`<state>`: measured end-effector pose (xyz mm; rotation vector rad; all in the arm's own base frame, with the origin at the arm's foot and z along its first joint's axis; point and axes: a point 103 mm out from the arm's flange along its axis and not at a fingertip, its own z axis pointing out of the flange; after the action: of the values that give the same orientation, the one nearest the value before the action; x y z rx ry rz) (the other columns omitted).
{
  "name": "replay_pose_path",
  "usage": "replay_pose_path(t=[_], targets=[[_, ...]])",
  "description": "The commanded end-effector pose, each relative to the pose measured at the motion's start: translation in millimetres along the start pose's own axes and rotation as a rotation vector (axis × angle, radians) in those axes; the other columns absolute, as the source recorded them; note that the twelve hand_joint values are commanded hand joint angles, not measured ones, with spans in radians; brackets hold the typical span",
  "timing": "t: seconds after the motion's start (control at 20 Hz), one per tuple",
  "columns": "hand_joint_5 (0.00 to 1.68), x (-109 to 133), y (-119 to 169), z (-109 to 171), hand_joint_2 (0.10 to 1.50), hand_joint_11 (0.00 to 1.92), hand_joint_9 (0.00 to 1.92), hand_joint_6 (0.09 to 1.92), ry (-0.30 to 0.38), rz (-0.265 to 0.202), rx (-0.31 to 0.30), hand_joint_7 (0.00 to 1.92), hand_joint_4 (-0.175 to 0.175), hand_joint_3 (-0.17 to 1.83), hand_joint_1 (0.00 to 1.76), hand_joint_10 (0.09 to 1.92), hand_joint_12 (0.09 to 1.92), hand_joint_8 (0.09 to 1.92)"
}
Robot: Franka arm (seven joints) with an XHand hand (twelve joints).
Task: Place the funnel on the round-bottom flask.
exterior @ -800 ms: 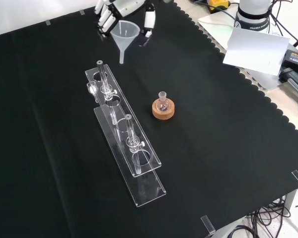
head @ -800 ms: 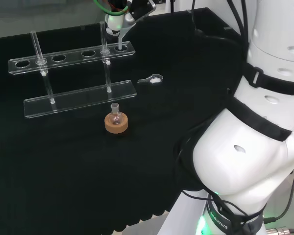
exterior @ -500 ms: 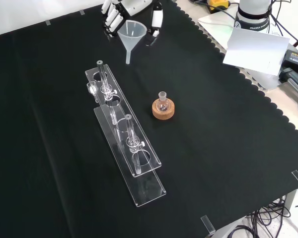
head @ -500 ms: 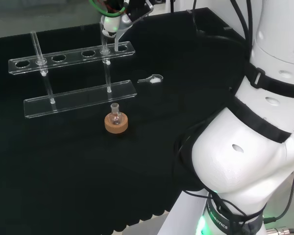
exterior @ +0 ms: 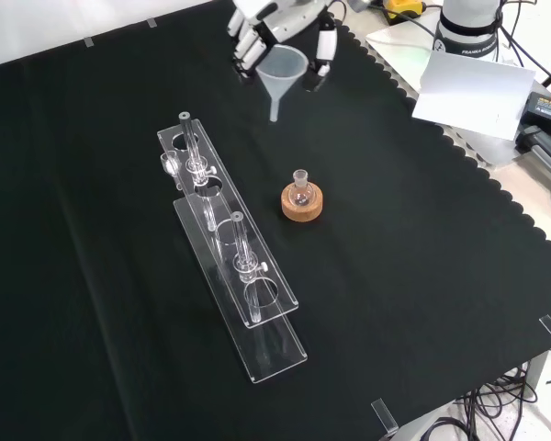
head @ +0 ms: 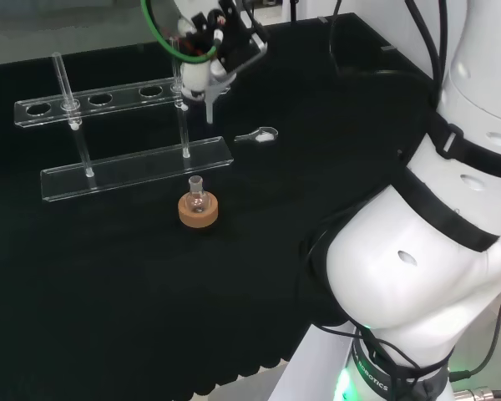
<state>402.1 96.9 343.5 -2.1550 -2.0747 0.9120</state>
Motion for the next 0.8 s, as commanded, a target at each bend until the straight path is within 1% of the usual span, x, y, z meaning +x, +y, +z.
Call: replay_pose_path(t=[0.05,0.15,0.3,0.5,0.6,0.65,0.8], targets=[[0.71,25.1,-16.2,20.0,0.75,0.66,1.03,0.78,0.015,-0.005,0.021,0.69,-0.028,0.51,0.81,0.46,1.25,0.73],[0.71,29.6,-15.1,24.6,0.75,0.66,1.03,0.78,0.008,-0.006,0.034,0.68,-0.029,0.51,0.81,0.46,1.25,0.73],[0.7,39.7,-12.1,28.3,0.75,0.66,1.03,0.78,-0.013,-0.021,0.031,0.68,-0.031,0.51,0.81,0.46,1.25,0.73],[0.69,45.2,-7.3,32.6,0.75,0.66,1.03,0.78,-0.001,-0.028,0.043,0.68,-0.036,0.51,0.81,0.46,1.25,0.73],[0.68,44.7,-4.6,33.9,0.75,0.65,1.03,0.78,-0.001,-0.039,0.044,0.68,-0.038,0.51,0.81,0.46,1.25,0.73],[0.68,43.0,-3.9,34.5,0.75,0.65,1.03,0.78,0.001,-0.057,0.044,0.67,-0.04,0.51,0.81,0.46,1.25,0.74],[0.67,46.8,2.4,37.0,0.75,0.65,1.03,0.78,0.016,-0.072,0.054,0.67,-0.043,0.51,0.81,0.46,1.25,0.74]])
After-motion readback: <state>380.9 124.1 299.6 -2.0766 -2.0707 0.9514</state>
